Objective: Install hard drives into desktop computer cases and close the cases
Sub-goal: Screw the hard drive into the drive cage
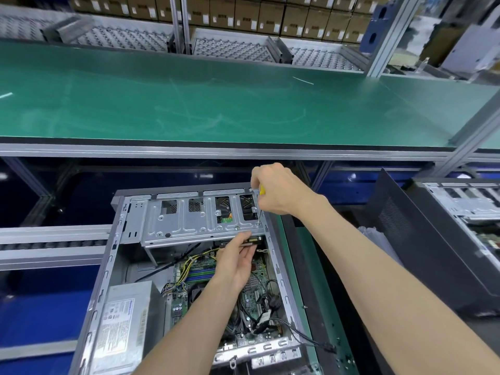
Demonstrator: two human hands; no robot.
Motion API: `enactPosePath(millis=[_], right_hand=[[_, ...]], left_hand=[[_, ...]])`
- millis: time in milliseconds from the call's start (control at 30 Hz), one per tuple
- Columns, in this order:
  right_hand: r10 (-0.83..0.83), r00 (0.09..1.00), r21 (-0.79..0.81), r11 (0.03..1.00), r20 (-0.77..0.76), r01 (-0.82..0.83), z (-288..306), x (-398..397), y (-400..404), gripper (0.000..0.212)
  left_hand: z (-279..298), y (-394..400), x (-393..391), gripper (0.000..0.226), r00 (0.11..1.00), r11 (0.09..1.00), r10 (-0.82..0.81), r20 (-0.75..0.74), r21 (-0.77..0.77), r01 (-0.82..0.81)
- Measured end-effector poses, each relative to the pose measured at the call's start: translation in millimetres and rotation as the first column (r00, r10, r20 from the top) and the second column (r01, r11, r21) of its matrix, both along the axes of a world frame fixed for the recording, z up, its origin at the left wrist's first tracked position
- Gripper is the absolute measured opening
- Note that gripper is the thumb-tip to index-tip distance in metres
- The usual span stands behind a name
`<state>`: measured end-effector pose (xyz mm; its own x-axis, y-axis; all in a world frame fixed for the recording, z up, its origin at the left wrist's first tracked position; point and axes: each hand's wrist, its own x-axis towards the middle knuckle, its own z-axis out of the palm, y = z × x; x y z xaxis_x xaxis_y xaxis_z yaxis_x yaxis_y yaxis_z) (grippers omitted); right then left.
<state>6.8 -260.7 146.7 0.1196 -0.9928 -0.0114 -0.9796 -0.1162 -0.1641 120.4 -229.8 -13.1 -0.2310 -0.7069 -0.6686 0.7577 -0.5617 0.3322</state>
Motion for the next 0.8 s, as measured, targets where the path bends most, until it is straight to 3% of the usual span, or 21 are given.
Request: enactPosePath(millis=[67,167,267,333,367,467,567,667,733,800], right_hand=[[-0.021,0.998,-0.034,0.999,-0.059,0.019,-1.5,3.0,-0.9,0.006],[-0.053,0.987,-0.105,0.994,-0.154,0.037,-5.2,5.6,-3.1,0.037],[-0.009,0.998,-0.019,1.0,-0.066,0.007,-0.5,4.9,-4.4,0.011],[-0.007,1.0,0.014,1.0,-0.026,0.008,0.4,5.1,-3.9,0.017],[-0.017,0.999,0.002,1.0,-0.044,0.017,-0.2,5.7,-3.5,0.009],[-0.053,0.99,-0.074,0.996,-0.131,0.043,-5.2,7.8,-4.0,0.039],[-0.006,0.995,-0.039,0.999,-0.098,0.002,-1.6,11.0,-2.7,0.017],[0.014,0.999,-0.002,1.0,-0.041,-0.014,0.1,10.4,-1.5,0.025],[-0.02,0.996,-0.044,0.999,-0.082,0.016,-2.0,11.9,-1.3,0.013],[-0.049,0.991,-0.08,0.996,-0.121,0.04,-4.4,11.4,-2.2,0.025]], left_hand=[[-0.3,-0.1,0.0,0.067,1.0,1.0,0.004,0.003,0.001,-0.004],[-0.8,-0.3,0.3,0.065,1.0,1.0,0.002,0.006,0.0,-0.002],[-1.2,-0.4,0.5,0.058,1.0,1.0,-0.01,0.006,-0.004,0.01],[-0.9,-0.3,0.2,0.058,1.0,1.0,-0.009,0.006,-0.003,0.009],[-0.9,-0.3,-0.2,0.06,1.0,1.0,-0.005,0.003,-0.001,0.005],[-0.4,-0.6,0.1,0.063,1.0,1.0,0.003,0.003,0.002,-0.003],[0.5,0.4,0.9,0.062,1.0,1.0,0.002,-0.002,-0.001,-0.002],[1.4,0.5,1.0,0.063,1.0,1.0,0.008,-0.003,0.006,-0.008],[2.5,0.1,0.8,0.064,1.0,1.0,0.013,0.006,0.014,-0.013],[2.7,0.0,0.6,0.064,1.0,1.0,0.012,0.009,0.015,-0.012]])
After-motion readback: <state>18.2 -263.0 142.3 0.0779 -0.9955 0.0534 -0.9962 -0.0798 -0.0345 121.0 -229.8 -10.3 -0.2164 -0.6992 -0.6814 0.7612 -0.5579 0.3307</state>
